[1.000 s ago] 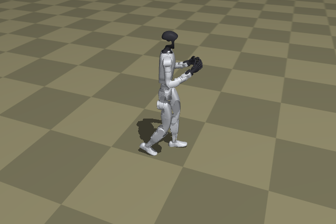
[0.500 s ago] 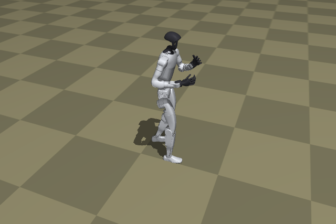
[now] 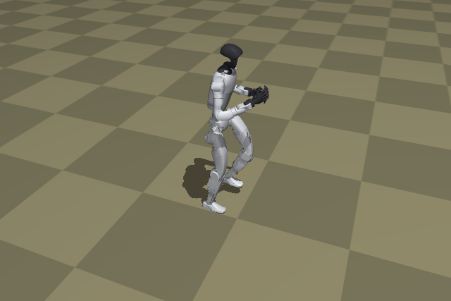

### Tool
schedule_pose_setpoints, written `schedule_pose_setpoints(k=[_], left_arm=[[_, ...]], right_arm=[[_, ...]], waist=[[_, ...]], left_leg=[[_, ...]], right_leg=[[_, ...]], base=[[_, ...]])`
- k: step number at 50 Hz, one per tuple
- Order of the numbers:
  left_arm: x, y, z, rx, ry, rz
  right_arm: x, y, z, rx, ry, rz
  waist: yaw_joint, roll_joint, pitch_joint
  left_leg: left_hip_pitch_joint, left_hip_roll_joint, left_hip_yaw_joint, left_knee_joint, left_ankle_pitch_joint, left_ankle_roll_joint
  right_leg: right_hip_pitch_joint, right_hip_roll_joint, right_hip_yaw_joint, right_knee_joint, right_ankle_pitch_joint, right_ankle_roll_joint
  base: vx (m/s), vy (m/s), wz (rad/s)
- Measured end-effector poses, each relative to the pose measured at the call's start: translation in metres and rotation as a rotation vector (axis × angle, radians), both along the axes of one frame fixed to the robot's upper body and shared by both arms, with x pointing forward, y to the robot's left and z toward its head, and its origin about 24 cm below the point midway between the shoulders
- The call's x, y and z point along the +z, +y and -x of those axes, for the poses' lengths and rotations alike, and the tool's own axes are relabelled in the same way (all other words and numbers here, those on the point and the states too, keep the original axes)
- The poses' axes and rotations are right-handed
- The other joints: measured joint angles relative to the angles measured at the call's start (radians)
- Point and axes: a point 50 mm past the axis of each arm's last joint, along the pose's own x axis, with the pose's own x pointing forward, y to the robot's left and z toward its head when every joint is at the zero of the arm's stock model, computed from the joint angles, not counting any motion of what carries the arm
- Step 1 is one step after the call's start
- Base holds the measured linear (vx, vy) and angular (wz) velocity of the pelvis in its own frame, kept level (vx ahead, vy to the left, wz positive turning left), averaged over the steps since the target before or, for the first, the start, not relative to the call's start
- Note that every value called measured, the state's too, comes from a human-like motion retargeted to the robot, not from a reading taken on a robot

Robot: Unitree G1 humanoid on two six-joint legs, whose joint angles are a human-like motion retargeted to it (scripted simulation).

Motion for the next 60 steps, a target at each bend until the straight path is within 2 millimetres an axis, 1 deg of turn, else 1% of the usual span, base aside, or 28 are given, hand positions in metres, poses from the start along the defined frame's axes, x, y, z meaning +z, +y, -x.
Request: schedule_pose_setpoints(k=[3, 7, 9, 11, 14, 15, 17, 20, 22, 25, 28, 29, 30, 32, 33, 35, 36, 38, 40, 44, 45, 47, 50, 52, 54, 56, 58, 60], left_arm=[[0.039, -0.027, -0.015, -0.178, -0.187, -0.140], [0.075, -0.056, -0.022, -0.377, -0.356, -0.169], [0.093, -0.067, -0.029, -0.438, -0.453, -0.188], [0.119, -0.073, -0.040, -0.437, -0.592, -0.232], [0.170, -0.077, -0.053, -0.320, -0.816, -0.275], [0.185, -0.079, -0.055, -0.271, -0.877, -0.279], [0.202, -0.081, -0.058, -0.191, -0.937, -0.262], [0.195, -0.076, -0.054, -0.165, -0.909, -0.142], [0.175, -0.068, -0.050, -0.188, -0.824, -0.007], [0.130, -0.052, -0.043, -0.174, -0.641, 0.134], [0.081, -0.037, -0.031, -0.099, -0.441, 0.153], [0.066, -0.033, -0.025, -0.082, -0.376, 0.139], [0.051, -0.029, -0.018, -0.070, -0.310, 0.120], [0.026, -0.024, -0.014, -0.051, -0.187, 0.131], [0.015, -0.021, -0.014, -0.049, -0.140, 0.125], [0.001, -0.016, -0.013, -0.023, -0.082, 0.104], [0.000, -0.014, -0.014, 0.001, -0.081, 0.093], [0.005, -0.014, -0.016, 0.029, -0.108, 0.092], [0.021, -0.021, -0.019, 0.008, -0.176, 0.130], [0.061, -0.041, -0.027, -0.126, -0.340, 0.199], [0.070, -0.045, -0.027, -0.156, -0.380, 0.197], [0.085, -0.054, -0.026, -0.195, -0.454, 0.166], [0.108, -0.067, -0.025, -0.218, -0.568, 0.112], [0.126, -0.078, -0.027, -0.230, -0.661, 0.089], [0.148, -0.091, -0.033, -0.242, -0.762, 0.054], [0.169, -0.106, -0.043, -0.219, -0.854, -0.051], [0.187, -0.117, -0.047, -0.222, -0.928, -0.089], [0.190, -0.120, -0.047, -0.209, -0.953, -0.089]], right_arm=[[-0.037, -0.024, 0.015, 0.010, 0.183, 0.013], [-0.069, -0.052, 0.041, -0.004, 0.369, -0.001], [-0.077, -0.062, 0.047, -0.045, 0.397, 0.024], [-0.085, -0.067, 0.045, -0.092, 0.412, 0.030], [-0.090, -0.064, 0.028, -0.173, 0.419, 0.003], [-0.089, -0.061, 0.021, -0.199, 0.409, 0.000], [-0.075, -0.048, 0.008, -0.234, 0.325, 0.041], [-0.047, -0.031, 0.005, -0.198, 0.171, 0.089], [-0.030, -0.023, 0.010, -0.122, 0.104, 0.044], [-0.010, -0.020, 0.025, -0.028, 0.017, -0.046], [0.014, -0.024, 0.036, -0.024, -0.139, -0.047], [0.023, -0.024, 0.040, -0.030, -0.197, -0.049], [0.032, -0.024, 0.043, -0.035, -0.253, -0.055], [0.047, -0.021, 0.042, -0.039, -0.335, -0.061], [0.052, -0.017, 0.038, -0.029, -0.347, -0.083], [0.049, -0.008, 0.023, -0.015, -0.294, -0.117], [0.040, -0.005, 0.013, -0.039, -0.236, -0.107], [0.014, -0.007, -0.002, -0.112, -0.118, -0.069], [-0.016, -0.024, -0.001, -0.180, 0.020, -0.066], [-0.070, -0.072, 0.039, -0.252, 0.349, -0.185], [-0.081, -0.081, 0.052, -0.264, 0.412, -0.186], [-0.094, -0.092, 0.071, -0.263, 0.484, -0.120], [-0.101, -0.100, 0.087, -0.215, 0.534, -0.012], [-0.102, -0.103, 0.086, -0.188, 0.548, 0.007], [-0.106, -0.104, 0.077, -0.208, 0.559, -0.003], [-0.113, -0.102, 0.061, -0.276, 0.563, -0.018], [-0.113, -0.092, 0.046, -0.342, 0.532, -0.041], [-0.102, -0.075, 0.035, -0.347, 0.460, -0.079]], waist=[[-0.057, -0.037, -0.048], [-0.192, -0.066, -0.110], [-0.273, -0.070, -0.106], [-0.334, -0.069, -0.056], [-0.376, -0.069, 0.060], [-0.380, -0.065, 0.089], [-0.356, -0.033, 0.098], [-0.276, 0.021, 0.049], [-0.223, 0.061, -0.002], [-0.164, 0.124, -0.088], [-0.113, 0.150, -0.153], [-0.102, 0.147, -0.159], [-0.094, 0.141, -0.161], [-0.064, 0.132, -0.121], [-0.058, 0.121, -0.079], [-0.044, 0.108, 0.010], [-0.038, 0.099, 0.038], [-0.039, 0.071, 0.059], [-0.066, 0.034, 0.029], [-0.122, -0.038, -0.077], [-0.134, -0.053, -0.104], [-0.172, -0.063, -0.153], [-0.250, -0.031, -0.195], [-0.295, 0.016, -0.179], [-0.330, 0.049, -0.131], [-0.343, 0.042, -0.075], [-0.313, 0.034, -0.056], [-0.238, 0.045, -0.076]], left_leg=[[0.110, 0.012, 0.045, 0.053, 0.009, -0.002], [0.313, -0.045, 0.015, -0.162, 0.068, -0.075], [0.420, -0.065, -0.020, -0.336, 0.005, -0.094], [0.512, -0.075, -0.069, -0.514, -0.117, -0.088], [0.514, -0.066, -0.109, -0.592, -0.227, -0.046], [0.473, -0.054, -0.104, -0.562, -0.234, -0.039], [0.367, -0.004, -0.070, -0.510, -0.194, -0.054], [0.328, 0.052, -0.018, -0.650, -0.057, -0.095], [0.338, 0.073, -0.004, -0.816, 0.065, -0.114], [0.316, 0.118, 0.011, -0.982, 0.196, -0.161], [0.258, 0.130, 0.056, -1.064, 0.261, -0.202], [0.221, 0.124, 0.069, -1.043, 0.263, -0.208], [0.175, 0.116, 0.080, -1.000, 0.257, -0.213], [0.120, 0.096, 0.092, -0.999, 0.265, -0.194], [0.081, 0.098, 0.110, -0.931, 0.231, -0.194], [0.013, 0.144, 0.153, -0.760, 0.142, -0.202], [-0.005, 0.170, 0.164, -0.684, 0.109, -0.200], [-0.025, 0.196, 0.175, -0.550, 0.061, -0.181], [-0.014, 0.176, 0.178, -0.448, 0.033, -0.144], [0.149, 0.061, 0.125, -0.407, 0.022, -0.105], [0.205, 0.026, 0.099, -0.425, 0.030, -0.108], [0.314, -0.023, 0.041, -0.469, 0.100, -0.138], [0.475, -0.032, -0.018, -0.565, 0.212, -0.204], [0.574, -0.003, -0.047, -0.697, 0.087, -0.230], [0.615, 0.025, -0.064, -0.769, -0.082, -0.203], [0.565, 0.025, -0.075, -0.679, -0.191, -0.127], [0.449, 0.020, -0.077, -0.525, -0.219, -0.094], [0.380, 0.027, -0.052, -0.496, -0.168, -0.119]], right_leg=[[-0.028, 0.005, -0.015, -0.130, 0.112, 0.010], [-0.083, 0.005, -0.046, -0.268, 0.290, 0.061], [-0.114, 0.006, -0.063, -0.314, 0.373, 0.100], [-0.140, 0.012, -0.064, -0.336, 0.429, 0.131], [-0.199, 0.011, -0.078, -0.244, 0.385, 0.130], [-0.232, 0.010, -0.092, -0.171, 0.338, 0.119], [-0.319, 0.018, -0.132, 0.075, 0.215, 0.086], [-0.337, 0.031, -0.177, 0.363, 0.087, 0.045], [-0.276, 0.064, -0.156, 0.432, 0.048, 0.040], [-0.132, 0.164, -0.079, 0.409, 0.065, 0.070], [0.031, 0.219, -0.014, 0.319, 0.161, 0.119], [0.095, 0.216, -0.005, 0.252, 0.156, 0.122], [0.162, 0.207, 0.001, 0.171, 0.135, 0.119], [0.227, 0.183, 0.003, 0.030, -0.042, 0.069], [0.252, 0.166, -0.008, -0.026, -0.122, 0.039], [0.257, 0.152, -0.012, -0.062, -0.207, -0.021], [0.227, 0.151, -0.004, -0.035, -0.209, -0.036], [0.155, 0.140, 0.001, 0.004, -0.174, -0.034], [0.104, 0.112, -0.014, -0.039, -0.078, -0.003], [0.071, 0.041, -0.039, -0.229, 0.213, 0.060], [0.056, 0.029, -0.035, -0.261, 0.285, 0.082], [0.014, 0.026, -0.036, -0.287, 0.358, 0.117], [-0.052, 0.042, -0.119, -0.259, 0.294, 0.109], [-0.091, 0.051, -0.214, -0.163, 0.179, 0.072], [-0.136, 0.038, -0.266, 0.028, 0.048, 0.030], [-0.177, -0.004, -0.251, 0.268, -0.078, -0.006], [-0.209, -0.037, -0.215, 0.462, -0.163, -0.030], [-0.205, -0.048, -0.191, 0.571, -0.193, -0.044]], base=[[-0.74, -0.12, 0.25], [-0.83, -0.02, 0.47], [-0.99, 0.04, 0.71], [-1.12, 0.09, 0.48], [-1.21, 0.11, 0.16], [-1.17, 0.09, -0.14], [-1.06, 0.06, -0.53], [-0.86, 0.01, -1.01], [-0.76, -0.07, -0.77], [-0.76, -0.12, -0.22], [-0.83, -0.14, 0.07], [-0.91, -0.15, 0.32], [-0.99, -0.15, 0.32], [-1.10, -0.16, 0.19], [-1.12, -0.15, 0.01], [-1.07, -0.13, -0.32], [-0.98, -0.13, -0.50], [-0.86, -0.13, -0.14], [-0.72, -0.11, 0.66], [-0.62, -0.02, 0.71], [-0.63, 0.04, 0.08], [-0.69, 0.03, -0.08], [-0.79, 0.01, -0.08], [-0.88, 0.04, 0.05], [-0.90, 0.05, 0.34], [-0.87, 0.03, 0.60], [-0.79, 0.01, 0.25], [-0.70, -0.04, -0.58]])
